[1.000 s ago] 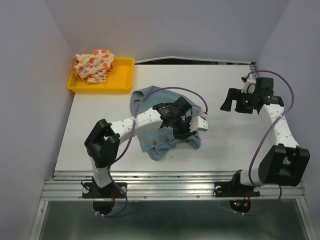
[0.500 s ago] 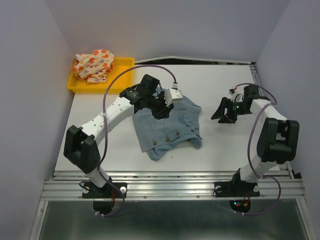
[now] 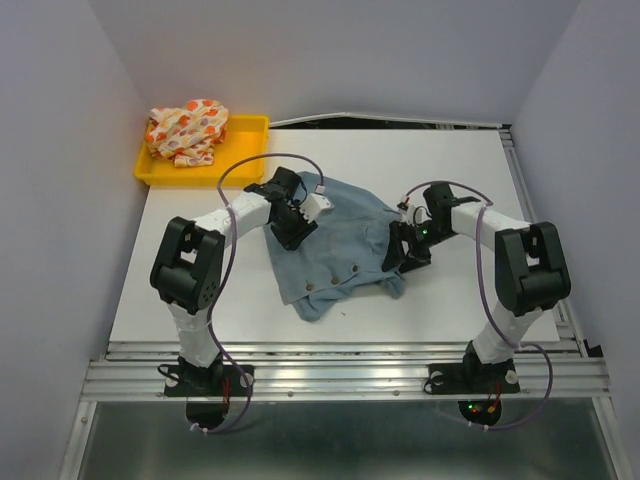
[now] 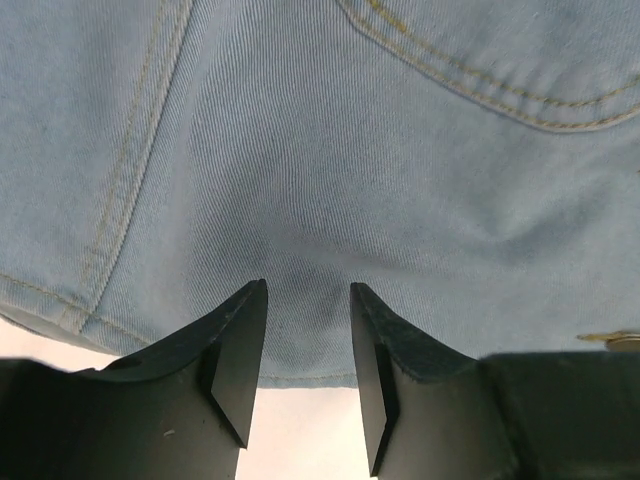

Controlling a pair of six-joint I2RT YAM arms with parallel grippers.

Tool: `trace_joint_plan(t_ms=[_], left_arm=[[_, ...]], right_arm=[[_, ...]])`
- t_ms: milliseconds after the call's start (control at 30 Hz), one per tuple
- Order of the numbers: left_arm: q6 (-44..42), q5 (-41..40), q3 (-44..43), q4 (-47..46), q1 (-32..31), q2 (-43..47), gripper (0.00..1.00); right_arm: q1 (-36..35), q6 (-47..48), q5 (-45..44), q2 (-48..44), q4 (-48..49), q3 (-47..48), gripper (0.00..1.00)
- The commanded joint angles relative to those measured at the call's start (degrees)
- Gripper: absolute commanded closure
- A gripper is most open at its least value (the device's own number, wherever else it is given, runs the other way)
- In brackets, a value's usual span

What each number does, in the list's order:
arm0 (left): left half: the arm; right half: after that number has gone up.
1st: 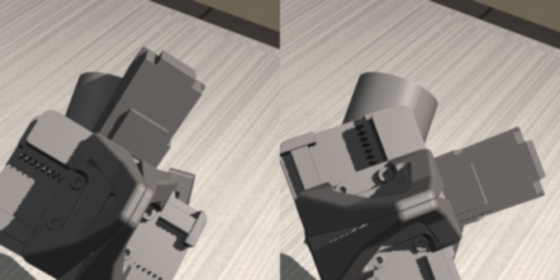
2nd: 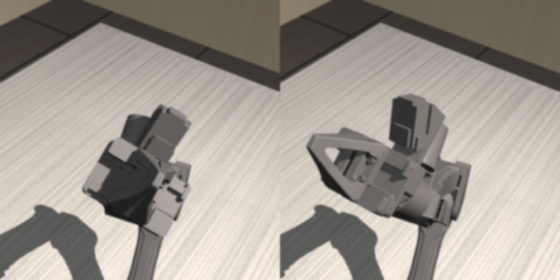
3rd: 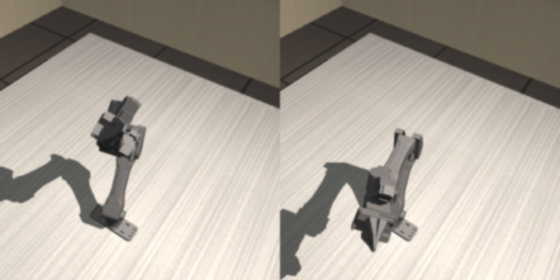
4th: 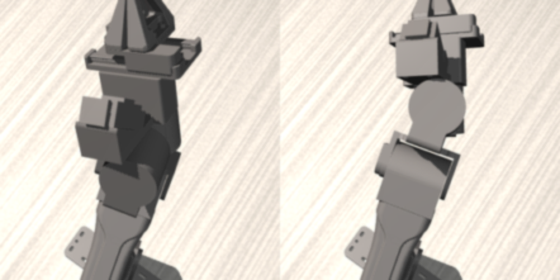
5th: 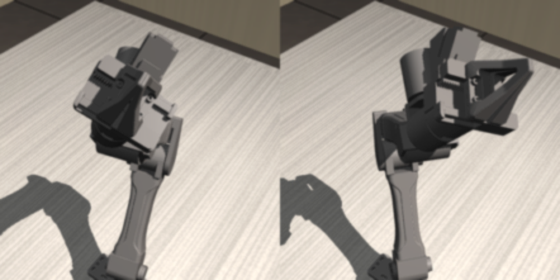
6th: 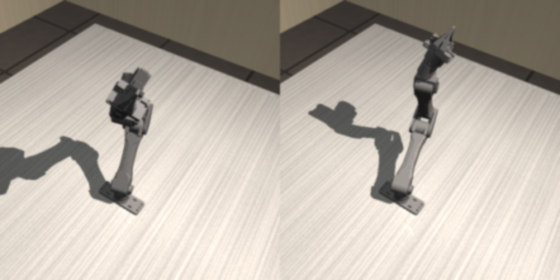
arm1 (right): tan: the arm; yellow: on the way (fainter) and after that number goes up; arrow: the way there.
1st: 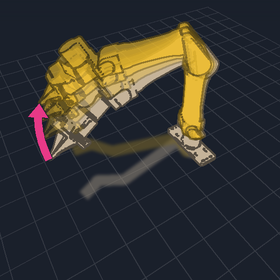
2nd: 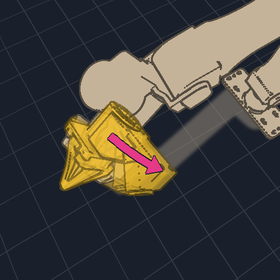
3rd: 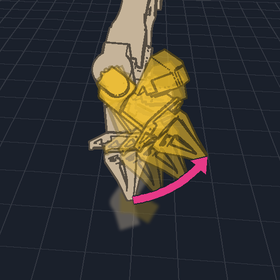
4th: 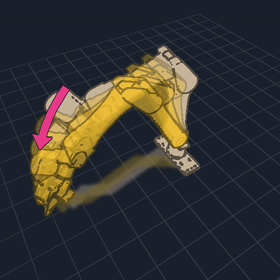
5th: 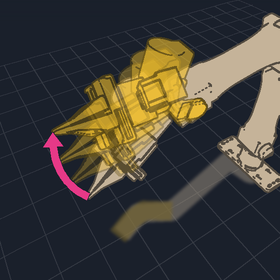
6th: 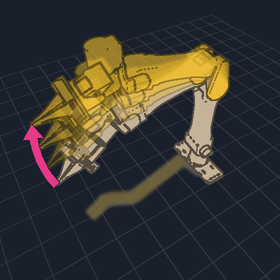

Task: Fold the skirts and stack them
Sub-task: Flatten the skirt out

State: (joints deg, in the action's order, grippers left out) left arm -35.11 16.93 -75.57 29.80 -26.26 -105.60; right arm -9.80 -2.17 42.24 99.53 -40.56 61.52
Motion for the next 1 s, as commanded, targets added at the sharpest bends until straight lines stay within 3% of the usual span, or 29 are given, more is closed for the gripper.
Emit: trace_joint_plan(t_ms=[0, 33, 67, 100, 133, 167, 200, 267, 433, 567, 633, 733, 833, 967], left_arm=[[-2.15, -6.10, 4.19, -1.59, -0.37, 0.23, 0.52], [-3.37, -6.55, 4.99, -0.81, -0.37, -0.04, 0.57], [-3.99, -6.82, 6.73, -0.19, -0.37, -0.30, 0.61], [-4.61, -6.56, 7.80, 0.43, -0.37, -0.13, 0.72], [-5.05, -6.38, 8.85, 1.65, -0.46, 0.13, 0.76], [-6.36, -5.77, 10.95, 2.45, -0.46, 0.66, 0.80], [-7.07, -4.37, 12.01, 3.24, -0.63, 1.70, 0.91], [-8.56, -4.10, 14.91, 4.73, -1.60, 3.46, 0.99], [-12.61, -0.50, 18.88, 9.21, -8.35, 7.95, 1.00], [-14.81, 8.35, 16.09, 15.19, -14.51, 12.07, 1.00], [-16.21, 13.46, 10.57, 19.48, -14.87, 12.87, 0.95], [-14.38, 21.99, 1.53, 21.61, -12.42, 14.10, 0.73], [-7.82, 27.10, -8.84, 18.82, -6.19, 12.88, 0.61], [1.15, 27.64, -21.68, 13.54, 2.59, 5.17, 0.59]], right_arm=[[-4.51, 3.39, -4.87, 2.42, -1.02, 0.79, 0.31], [-5.48, 3.67, -7.41, 3.04, -0.84, 1.32, 0.38], [-6.01, 3.58, -9.00, 4.26, -0.75, 2.80, 0.56], [-6.02, 3.67, -12.24, 5.14, -0.75, 3.86, 0.68], [-6.02, 3.84, -15.05, 6.02, -0.84, 5.18, 0.78], [-6.02, 4.19, -18.04, 7.60, -0.93, 6.67, 0.98], [-6.02, 4.54, -24.25, 8.31, -0.75, 9.91, 0.99], [-6.02, 7.00, -29.30, 9.80, -0.06, 15.26, 0.99], [-6.02, 12.63, -38.97, 12.79, 1.36, 27.58, 0.99], [-6.02, 20.16, -38.47, 11.23, 3.89, 30.86, 0.99], [-6.02, 21.60, -37.32, 6.77, 5.48, 27.37, 0.91], [-6.02, 18.54, -40.30, 2.36, 6.81, 24.89, 0.23], [-4.09, 12.84, -38.38, 0.24, 4.61, 24.97, 0.10], [1.09, 5.70, -31.01, 0.75, -0.30, 28.39, 0.09]])
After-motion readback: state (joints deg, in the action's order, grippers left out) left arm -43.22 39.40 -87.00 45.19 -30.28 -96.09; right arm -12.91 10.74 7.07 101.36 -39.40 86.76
